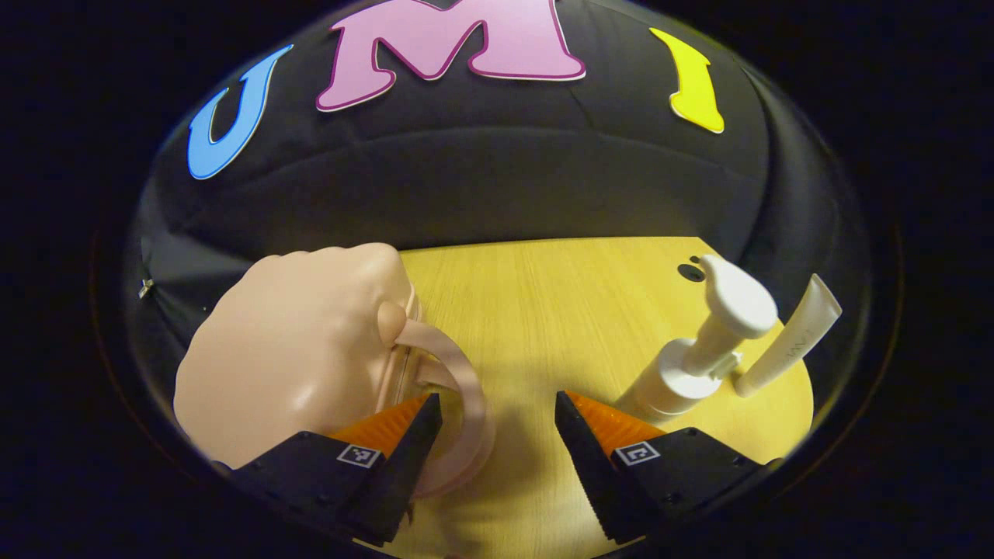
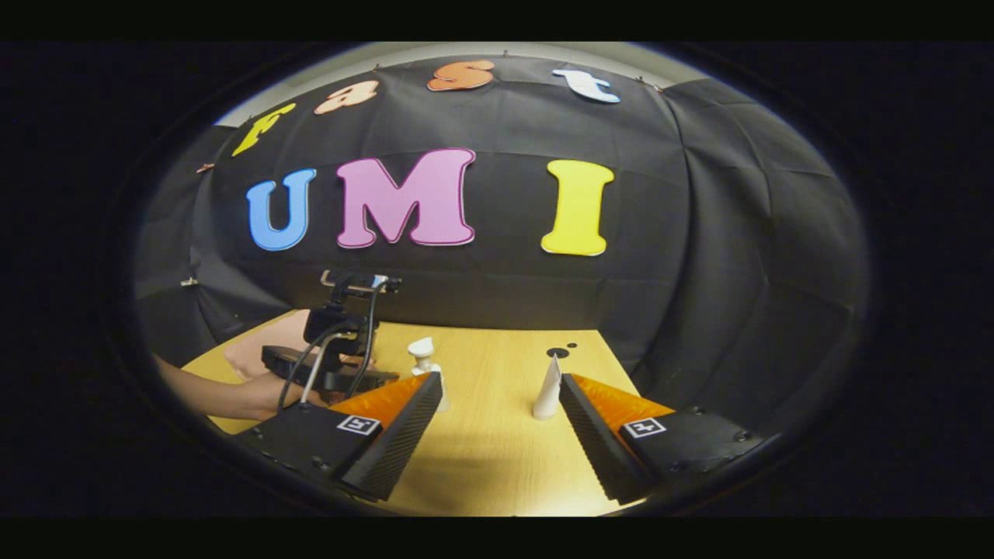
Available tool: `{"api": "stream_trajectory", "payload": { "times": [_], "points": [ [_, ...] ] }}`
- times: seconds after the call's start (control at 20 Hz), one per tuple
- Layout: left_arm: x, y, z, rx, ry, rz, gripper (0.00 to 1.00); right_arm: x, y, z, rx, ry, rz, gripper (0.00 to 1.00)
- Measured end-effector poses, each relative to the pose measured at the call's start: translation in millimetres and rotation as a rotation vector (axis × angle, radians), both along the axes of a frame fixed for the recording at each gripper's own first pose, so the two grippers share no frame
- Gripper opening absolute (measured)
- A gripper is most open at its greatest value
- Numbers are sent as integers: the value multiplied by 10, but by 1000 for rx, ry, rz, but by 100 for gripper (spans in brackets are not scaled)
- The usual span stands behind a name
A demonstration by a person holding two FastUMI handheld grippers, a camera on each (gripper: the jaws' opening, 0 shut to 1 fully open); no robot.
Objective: First open the suitcase, pack the skin care products into it, and then close the suitcase.
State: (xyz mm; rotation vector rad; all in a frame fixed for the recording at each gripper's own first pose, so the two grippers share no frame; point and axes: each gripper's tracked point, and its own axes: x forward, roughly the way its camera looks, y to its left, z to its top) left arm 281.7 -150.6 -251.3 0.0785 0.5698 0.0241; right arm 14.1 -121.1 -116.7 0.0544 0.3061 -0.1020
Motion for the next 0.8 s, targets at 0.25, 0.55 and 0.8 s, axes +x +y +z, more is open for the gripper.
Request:
{"api": "stream_trajectory", "payload": {
  "times": [0.25,0.55,0.8],
  "points": [
    [96,144,-224,14,60,50,64,72,-46,-158,19,23,-13,97],
    [105,44,41,-94,-5,-28,20,154,155,-310,44,55,27,97],
    [-24,282,961,-174,-82,-62,14,252,388,-247,56,43,72,96]
  ]
}}
